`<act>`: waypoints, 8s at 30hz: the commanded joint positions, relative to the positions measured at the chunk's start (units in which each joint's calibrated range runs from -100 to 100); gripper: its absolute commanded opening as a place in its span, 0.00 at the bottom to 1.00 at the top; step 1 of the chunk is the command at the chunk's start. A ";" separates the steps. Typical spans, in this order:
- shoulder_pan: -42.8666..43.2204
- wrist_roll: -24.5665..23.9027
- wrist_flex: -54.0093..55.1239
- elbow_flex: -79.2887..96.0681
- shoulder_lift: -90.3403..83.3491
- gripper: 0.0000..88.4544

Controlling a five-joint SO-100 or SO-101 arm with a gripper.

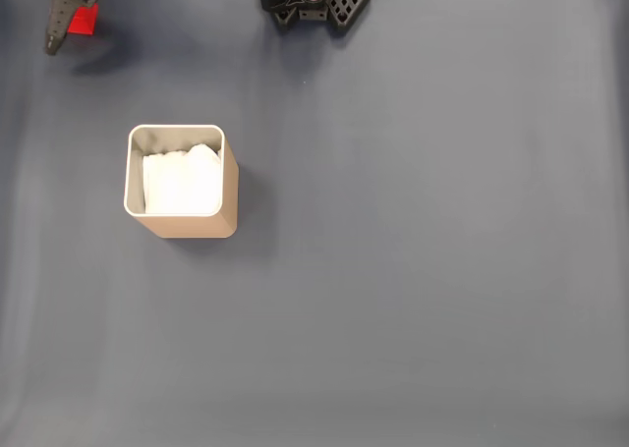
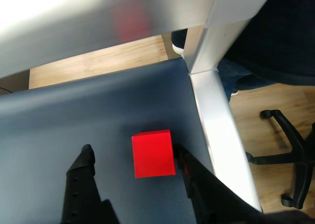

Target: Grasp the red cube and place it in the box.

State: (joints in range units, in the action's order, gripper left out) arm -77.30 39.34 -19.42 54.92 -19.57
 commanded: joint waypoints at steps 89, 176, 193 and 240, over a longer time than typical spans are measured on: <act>16.07 8.25 -49.15 -38.69 -5.22 0.00; 49.08 11.38 -57.93 -49.36 -5.31 0.10; 47.59 9.52 -55.14 -49.36 -5.05 0.35; 45.74 9.91 -52.11 -46.44 -9.12 0.02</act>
State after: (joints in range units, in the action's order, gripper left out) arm -30.78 48.91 -72.46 8.93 -26.08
